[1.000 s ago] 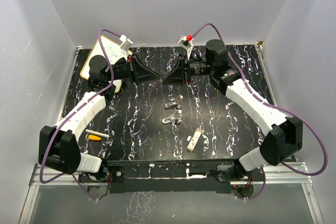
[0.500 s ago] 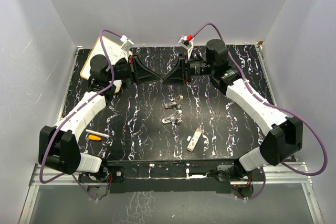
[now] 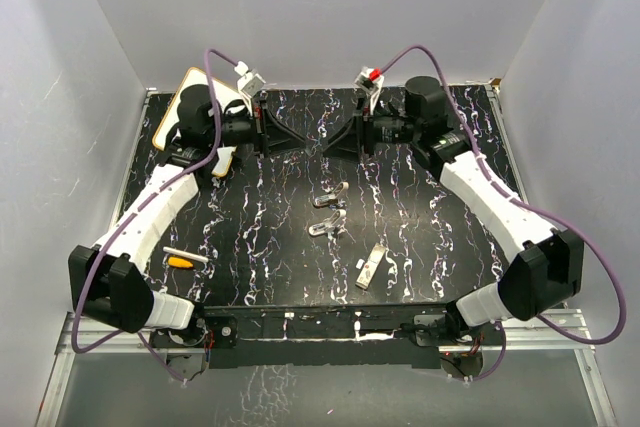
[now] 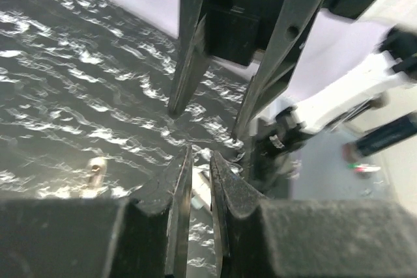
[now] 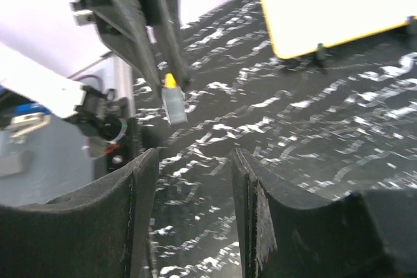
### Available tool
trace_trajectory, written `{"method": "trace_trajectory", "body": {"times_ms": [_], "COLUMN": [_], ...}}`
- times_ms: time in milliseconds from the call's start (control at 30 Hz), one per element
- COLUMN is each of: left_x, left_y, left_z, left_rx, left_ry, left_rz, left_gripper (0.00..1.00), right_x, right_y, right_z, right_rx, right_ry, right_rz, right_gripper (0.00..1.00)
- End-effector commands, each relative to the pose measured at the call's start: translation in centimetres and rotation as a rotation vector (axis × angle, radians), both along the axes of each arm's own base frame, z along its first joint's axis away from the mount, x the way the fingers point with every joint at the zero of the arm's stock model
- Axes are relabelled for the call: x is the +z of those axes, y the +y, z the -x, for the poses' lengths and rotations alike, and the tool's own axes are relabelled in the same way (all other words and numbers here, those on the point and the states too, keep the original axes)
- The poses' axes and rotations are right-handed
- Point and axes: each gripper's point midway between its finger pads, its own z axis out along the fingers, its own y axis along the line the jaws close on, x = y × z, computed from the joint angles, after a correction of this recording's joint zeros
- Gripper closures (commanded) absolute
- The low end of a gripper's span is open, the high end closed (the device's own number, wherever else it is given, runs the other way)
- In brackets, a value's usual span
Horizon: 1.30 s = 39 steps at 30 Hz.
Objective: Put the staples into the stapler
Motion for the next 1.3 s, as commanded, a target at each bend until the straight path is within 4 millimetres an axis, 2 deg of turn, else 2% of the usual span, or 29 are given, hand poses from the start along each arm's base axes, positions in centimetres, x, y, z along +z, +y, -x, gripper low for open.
{"method": "trace_trajectory", "body": {"times_ms": [0,133,200,300,400,500,700,867,1033,1133,1267], "left_x": [-3.7,-7.1,-9.4,-11.6,-13.2,-14.0,-16.4,-17.7,-18.6,-18.9,-19.3], "left_y": [1.4,1.9,1.5,1.0,0.6,0.3,-0.5,-1.2,-1.7,-1.9,-1.8], "left_z": [-0.9,-1.7,-2.0,-2.3,-2.8,-3.4,-4.3,-4.6,-4.9,-4.9,-4.9], "left_rx": [0.088,0.12,0.102,0.072,0.051,0.044,0.034,0.012,-0.005,-0.007,0.003], "left_ry": [-0.187,-0.291,-0.33,-0.374,-0.38,-0.369,-0.295,-0.242,-0.222,-0.211,-0.205], "left_rz": [-0.264,-0.467,-0.574,-0.675,-0.722,-0.733,-0.744,-0.736,-0.738,-0.736,-0.731], "left_gripper": [0.95,0.96,0.96,0.96,0.97,0.98,1.0,1.0,1.0,1.0,1.0], "right_x": [-0.4,-2.9,-4.5,-7.2,-10.1,-13.1,-18.9,-22.5,-23.5,-24.5,-24.7], "right_y": [-3.8,-7.6,-9.7,-12.5,-13.7,-13.2,-9.5,-7.8,-6.6,-6.0,-5.2], "right_z": [-2.2,-3.5,-4.1,-4.7,-5.0,-5.6,-6.6,-6.6,-7.2,-7.7,-8.4], "right_rx": [-0.171,-0.267,-0.315,-0.366,-0.376,-0.346,-0.281,-0.235,-0.211,-0.194,-0.186], "right_ry": [-0.204,-0.252,-0.25,-0.214,-0.182,-0.115,-0.003,0.08,0.085,0.11,0.125], "right_rz": [0.122,0.212,0.27,0.339,0.406,0.423,0.489,0.503,0.488,0.486,0.462], "right_gripper": [0.49,0.48,0.48,0.48,0.47,0.46,0.41,0.37,0.41,0.51,0.61]}}
